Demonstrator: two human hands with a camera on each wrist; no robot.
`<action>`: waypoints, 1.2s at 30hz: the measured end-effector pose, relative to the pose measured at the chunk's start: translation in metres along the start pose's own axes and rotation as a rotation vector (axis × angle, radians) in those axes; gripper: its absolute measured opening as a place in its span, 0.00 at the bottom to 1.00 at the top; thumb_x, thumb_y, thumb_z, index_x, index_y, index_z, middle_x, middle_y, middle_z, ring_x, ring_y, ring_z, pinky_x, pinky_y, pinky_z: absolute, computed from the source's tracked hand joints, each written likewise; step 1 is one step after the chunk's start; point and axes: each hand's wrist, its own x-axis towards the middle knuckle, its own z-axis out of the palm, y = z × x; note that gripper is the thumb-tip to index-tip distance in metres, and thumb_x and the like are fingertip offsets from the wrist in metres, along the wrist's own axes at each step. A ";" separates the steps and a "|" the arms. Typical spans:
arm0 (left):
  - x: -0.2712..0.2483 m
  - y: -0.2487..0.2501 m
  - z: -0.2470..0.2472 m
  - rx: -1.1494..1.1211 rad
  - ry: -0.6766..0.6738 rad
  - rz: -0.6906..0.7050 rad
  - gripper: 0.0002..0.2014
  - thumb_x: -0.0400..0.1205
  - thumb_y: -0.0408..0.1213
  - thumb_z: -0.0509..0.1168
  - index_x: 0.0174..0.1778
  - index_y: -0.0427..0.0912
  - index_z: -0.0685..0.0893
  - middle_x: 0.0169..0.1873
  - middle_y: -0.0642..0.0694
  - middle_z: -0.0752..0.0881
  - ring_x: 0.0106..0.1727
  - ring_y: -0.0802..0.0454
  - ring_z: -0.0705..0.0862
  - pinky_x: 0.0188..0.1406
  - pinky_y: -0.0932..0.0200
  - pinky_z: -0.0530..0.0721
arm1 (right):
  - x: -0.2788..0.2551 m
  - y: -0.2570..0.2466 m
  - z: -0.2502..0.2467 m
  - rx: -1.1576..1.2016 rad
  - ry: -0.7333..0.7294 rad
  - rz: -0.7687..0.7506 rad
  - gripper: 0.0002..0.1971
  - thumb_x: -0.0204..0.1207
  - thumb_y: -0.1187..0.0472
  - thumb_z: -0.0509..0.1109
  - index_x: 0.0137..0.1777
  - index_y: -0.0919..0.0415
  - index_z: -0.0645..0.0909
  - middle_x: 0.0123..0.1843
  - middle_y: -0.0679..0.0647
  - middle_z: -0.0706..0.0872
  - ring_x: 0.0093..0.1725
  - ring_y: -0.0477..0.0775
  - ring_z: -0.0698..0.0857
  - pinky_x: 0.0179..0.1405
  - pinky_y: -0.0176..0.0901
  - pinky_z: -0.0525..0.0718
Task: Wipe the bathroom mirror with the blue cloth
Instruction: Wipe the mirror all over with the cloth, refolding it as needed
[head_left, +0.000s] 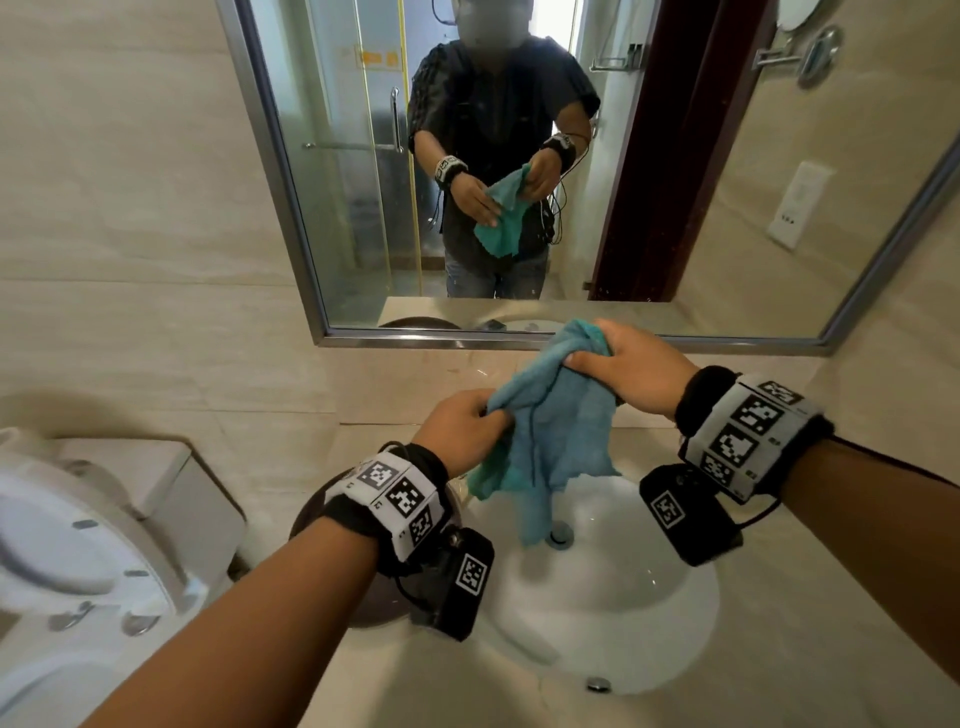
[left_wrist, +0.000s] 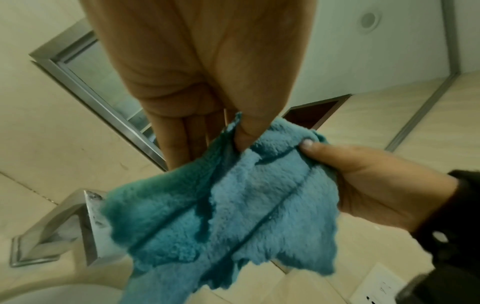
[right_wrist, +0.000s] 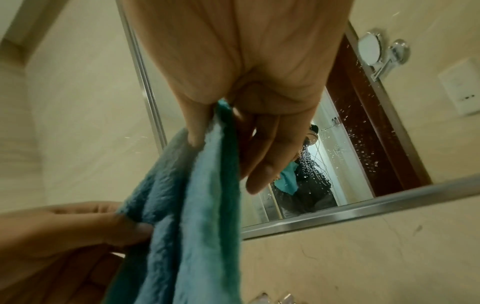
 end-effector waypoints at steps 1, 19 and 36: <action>0.000 -0.001 -0.003 -0.026 -0.007 -0.010 0.11 0.84 0.35 0.57 0.49 0.40 0.85 0.46 0.41 0.88 0.51 0.42 0.86 0.57 0.41 0.84 | -0.001 0.002 -0.002 -0.032 -0.010 0.005 0.05 0.78 0.54 0.68 0.43 0.49 0.75 0.40 0.46 0.82 0.38 0.45 0.80 0.31 0.31 0.76; -0.010 -0.004 -0.040 -0.095 0.125 -0.066 0.07 0.88 0.39 0.52 0.52 0.47 0.75 0.45 0.42 0.82 0.49 0.44 0.81 0.55 0.45 0.80 | -0.001 0.033 -0.001 0.007 -0.178 0.194 0.18 0.74 0.44 0.70 0.55 0.56 0.77 0.50 0.55 0.86 0.51 0.57 0.85 0.53 0.53 0.83; -0.021 -0.026 -0.068 -0.143 0.357 -0.014 0.15 0.84 0.30 0.60 0.66 0.43 0.81 0.59 0.44 0.82 0.62 0.46 0.80 0.66 0.43 0.80 | 0.002 0.030 0.006 0.666 -0.029 0.315 0.14 0.79 0.64 0.66 0.64 0.56 0.78 0.44 0.55 0.83 0.42 0.51 0.82 0.40 0.43 0.82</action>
